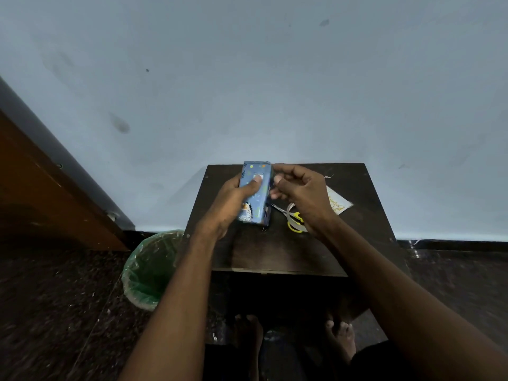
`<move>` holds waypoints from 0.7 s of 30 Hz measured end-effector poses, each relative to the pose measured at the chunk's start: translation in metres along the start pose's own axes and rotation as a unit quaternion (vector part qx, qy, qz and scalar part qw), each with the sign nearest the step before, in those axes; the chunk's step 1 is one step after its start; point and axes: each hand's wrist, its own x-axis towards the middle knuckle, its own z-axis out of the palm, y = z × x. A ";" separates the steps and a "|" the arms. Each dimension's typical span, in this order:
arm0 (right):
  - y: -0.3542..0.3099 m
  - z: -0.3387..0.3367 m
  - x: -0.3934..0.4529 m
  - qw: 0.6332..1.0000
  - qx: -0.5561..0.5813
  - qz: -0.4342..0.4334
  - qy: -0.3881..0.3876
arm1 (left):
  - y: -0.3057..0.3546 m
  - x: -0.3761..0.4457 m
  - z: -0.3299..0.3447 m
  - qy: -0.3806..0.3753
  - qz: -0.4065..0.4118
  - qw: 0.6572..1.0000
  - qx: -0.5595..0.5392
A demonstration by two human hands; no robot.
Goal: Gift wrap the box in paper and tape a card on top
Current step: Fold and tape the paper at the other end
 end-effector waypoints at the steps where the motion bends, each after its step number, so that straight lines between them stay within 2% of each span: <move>1: 0.001 -0.001 0.001 1.000 -0.025 -0.005 0.004 | 0.002 -0.001 -0.001 0.009 -0.015 0.999 -0.040; 4: 0.003 -0.005 0.004 0.994 -0.104 0.003 0.027 | 0.005 -0.002 -0.004 0.026 -0.052 0.991 -0.120; 7: 0.001 -0.003 0.004 0.993 0.007 0.115 -0.026 | 0.004 -0.002 -0.003 0.022 -0.072 0.991 -0.114; 9: 0.002 0.001 0.002 0.987 0.014 0.150 -0.062 | 0.006 -0.002 0.000 0.040 -0.075 0.993 -0.078; 13: 0.006 0.002 0.000 0.989 -0.091 0.102 -0.058 | 0.006 0.000 -0.002 0.077 -0.045 0.996 0.025; 17: 0.006 0.004 -0.003 0.989 -0.131 0.063 -0.030 | 0.006 -0.002 -0.005 0.033 -0.042 0.998 0.018; 19: 0.006 0.005 -0.001 0.990 -0.125 0.053 -0.038 | 0.003 0.001 -0.004 0.011 -0.037 0.999 0.018; 21: 0.004 0.004 0.002 0.992 -0.065 0.080 -0.073 | 0.001 0.005 -0.004 0.016 -0.040 0.999 0.004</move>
